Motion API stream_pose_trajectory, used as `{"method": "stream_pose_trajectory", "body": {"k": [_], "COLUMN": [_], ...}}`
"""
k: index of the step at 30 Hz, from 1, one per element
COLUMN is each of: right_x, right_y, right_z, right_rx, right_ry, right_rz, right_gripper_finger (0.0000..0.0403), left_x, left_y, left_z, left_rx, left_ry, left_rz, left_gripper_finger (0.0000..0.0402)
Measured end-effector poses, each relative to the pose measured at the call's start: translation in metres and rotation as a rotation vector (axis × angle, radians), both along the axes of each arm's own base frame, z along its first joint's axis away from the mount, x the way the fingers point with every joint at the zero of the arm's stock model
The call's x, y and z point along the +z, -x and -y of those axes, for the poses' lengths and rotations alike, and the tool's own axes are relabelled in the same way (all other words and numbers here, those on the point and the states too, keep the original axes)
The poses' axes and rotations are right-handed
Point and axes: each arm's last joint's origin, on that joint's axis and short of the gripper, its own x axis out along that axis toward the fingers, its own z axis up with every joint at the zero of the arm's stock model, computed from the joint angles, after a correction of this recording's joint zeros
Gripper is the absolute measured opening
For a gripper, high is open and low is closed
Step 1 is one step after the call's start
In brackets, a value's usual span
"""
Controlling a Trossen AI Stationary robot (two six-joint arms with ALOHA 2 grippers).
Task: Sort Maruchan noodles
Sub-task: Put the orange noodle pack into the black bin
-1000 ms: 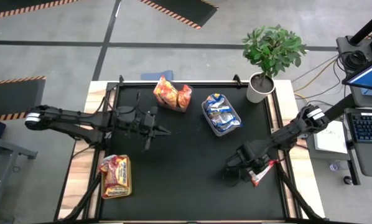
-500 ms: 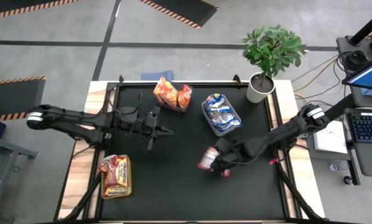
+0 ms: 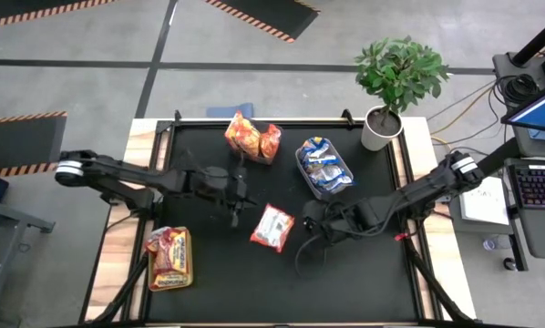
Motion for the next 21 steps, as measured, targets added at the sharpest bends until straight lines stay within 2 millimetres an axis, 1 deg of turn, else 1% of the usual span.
{"method": "stream_pose_trajectory", "body": {"k": [5, 8, 12, 14, 18, 21], "right_x": [-0.023, -0.036, -0.054, -0.06, -0.067, -0.071], "right_y": [0.005, 0.008, 0.014, 0.015, 0.012, 0.011], "right_z": [0.01, 0.016, 0.027, 0.031, 0.034, 0.033], "right_rx": [-0.115, -0.177, -0.317, -0.343, -0.352, -0.359], "right_ry": [-0.089, -0.168, -0.248, -0.288, -0.415, -0.481], "right_rz": [-0.043, -0.069, -0.082, -0.093, -0.072, -0.042], "right_gripper_finger": [0.0009, 0.0009, 0.0009, 0.0009, 0.0015, 0.0037], "left_x": [-0.03, -0.046, -0.065, -0.075, -0.085, -0.087], "left_y": [-0.004, -0.006, -0.014, -0.016, -0.019, -0.021], "left_z": [0.001, 0.003, 0.014, 0.02, 0.033, 0.042], "left_rx": [-0.008, -0.055, -0.116, -0.128, -0.161, -0.183], "left_ry": [0.007, 0.058, 0.113, 0.119, 0.109, 0.112], "left_rz": [-0.194, -0.28, -0.342, -0.378, -0.387, -0.371], "left_gripper_finger": [0.0, 0.0, 0.0, 0.0, 0.0, 0.0]}}
